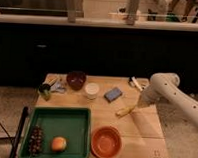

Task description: Place banana in red bowl

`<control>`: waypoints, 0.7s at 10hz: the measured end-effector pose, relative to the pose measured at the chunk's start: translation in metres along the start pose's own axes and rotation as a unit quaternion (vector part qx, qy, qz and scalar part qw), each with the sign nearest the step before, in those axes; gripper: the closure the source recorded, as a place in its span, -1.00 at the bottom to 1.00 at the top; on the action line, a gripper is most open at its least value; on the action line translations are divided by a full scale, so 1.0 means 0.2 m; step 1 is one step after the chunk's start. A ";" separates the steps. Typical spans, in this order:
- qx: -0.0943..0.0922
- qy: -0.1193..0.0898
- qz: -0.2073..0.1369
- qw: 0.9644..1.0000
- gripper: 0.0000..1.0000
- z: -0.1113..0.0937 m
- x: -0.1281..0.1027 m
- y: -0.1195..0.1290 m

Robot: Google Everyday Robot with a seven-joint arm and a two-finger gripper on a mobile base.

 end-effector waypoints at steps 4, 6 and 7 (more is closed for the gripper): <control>-0.012 -0.016 -0.027 0.999 -0.60 0.04 -0.08 0.01; -0.020 -0.022 -0.040 0.999 -0.60 0.07 -0.12 0.02; -0.023 -0.032 -0.052 0.998 -0.60 0.08 -0.16 0.02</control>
